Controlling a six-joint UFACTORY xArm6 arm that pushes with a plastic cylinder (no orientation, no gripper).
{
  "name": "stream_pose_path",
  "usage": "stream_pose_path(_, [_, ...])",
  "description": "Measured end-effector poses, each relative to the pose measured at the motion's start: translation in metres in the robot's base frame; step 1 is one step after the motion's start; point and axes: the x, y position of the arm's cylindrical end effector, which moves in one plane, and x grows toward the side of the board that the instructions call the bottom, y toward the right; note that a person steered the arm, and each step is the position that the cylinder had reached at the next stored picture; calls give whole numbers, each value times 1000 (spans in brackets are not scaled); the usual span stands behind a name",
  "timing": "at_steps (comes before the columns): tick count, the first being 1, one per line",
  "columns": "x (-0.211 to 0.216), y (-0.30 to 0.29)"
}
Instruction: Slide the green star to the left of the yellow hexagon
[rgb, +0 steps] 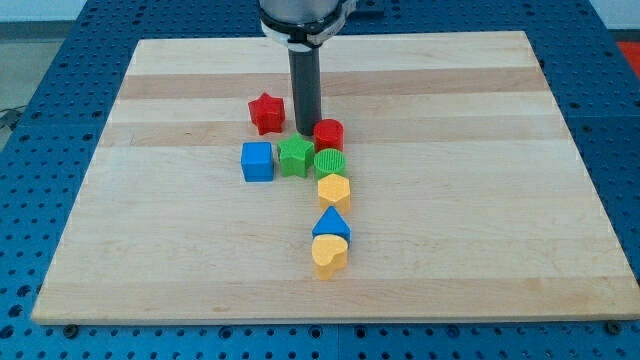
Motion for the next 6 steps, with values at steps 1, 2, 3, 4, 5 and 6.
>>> stream_pose_path(1, [-1,0])
stream_pose_path(2, [-4,0])
stream_pose_path(3, [-3,-13])
stream_pose_path(4, [3,-18])
stream_pose_path(5, [17,-19])
stream_pose_path(6, [48,-19])
